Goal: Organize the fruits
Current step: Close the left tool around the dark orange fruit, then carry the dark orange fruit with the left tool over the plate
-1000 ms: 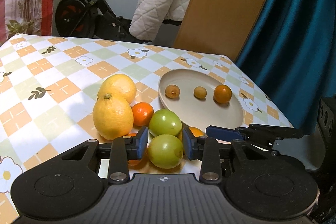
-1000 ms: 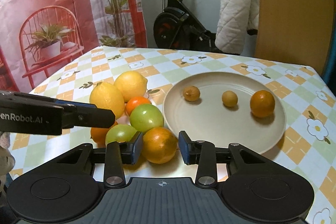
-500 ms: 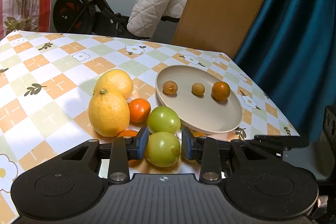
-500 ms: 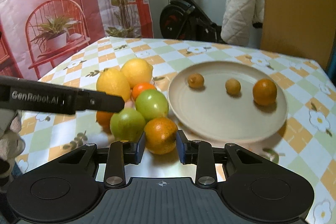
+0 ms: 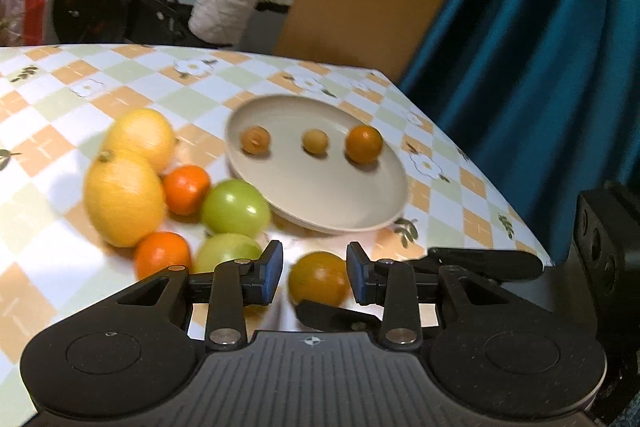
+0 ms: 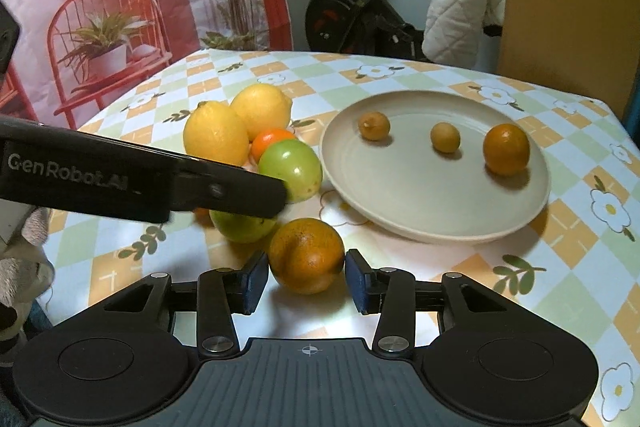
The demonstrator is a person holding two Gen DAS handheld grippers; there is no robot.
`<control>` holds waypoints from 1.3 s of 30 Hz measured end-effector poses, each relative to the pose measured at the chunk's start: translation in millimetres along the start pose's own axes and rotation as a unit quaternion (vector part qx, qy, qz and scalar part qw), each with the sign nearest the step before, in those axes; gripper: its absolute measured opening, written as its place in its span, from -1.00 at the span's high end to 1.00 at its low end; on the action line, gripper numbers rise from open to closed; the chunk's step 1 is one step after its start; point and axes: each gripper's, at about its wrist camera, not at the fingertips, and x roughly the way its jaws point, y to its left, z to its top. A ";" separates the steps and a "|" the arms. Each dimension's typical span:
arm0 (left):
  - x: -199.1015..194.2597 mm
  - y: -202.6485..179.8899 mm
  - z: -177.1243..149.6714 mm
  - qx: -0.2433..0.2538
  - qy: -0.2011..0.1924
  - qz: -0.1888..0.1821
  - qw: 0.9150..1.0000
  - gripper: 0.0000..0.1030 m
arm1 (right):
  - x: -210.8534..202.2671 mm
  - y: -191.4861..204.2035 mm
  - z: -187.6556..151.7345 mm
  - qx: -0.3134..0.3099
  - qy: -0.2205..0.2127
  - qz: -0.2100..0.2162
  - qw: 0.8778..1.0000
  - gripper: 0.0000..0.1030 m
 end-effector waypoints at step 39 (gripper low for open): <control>31.8 -15.7 32.1 0.033 -0.010 0.011 0.999 0.17 | -4.2 -24.2 22.5 0.003 -0.066 -0.010 0.998 0.30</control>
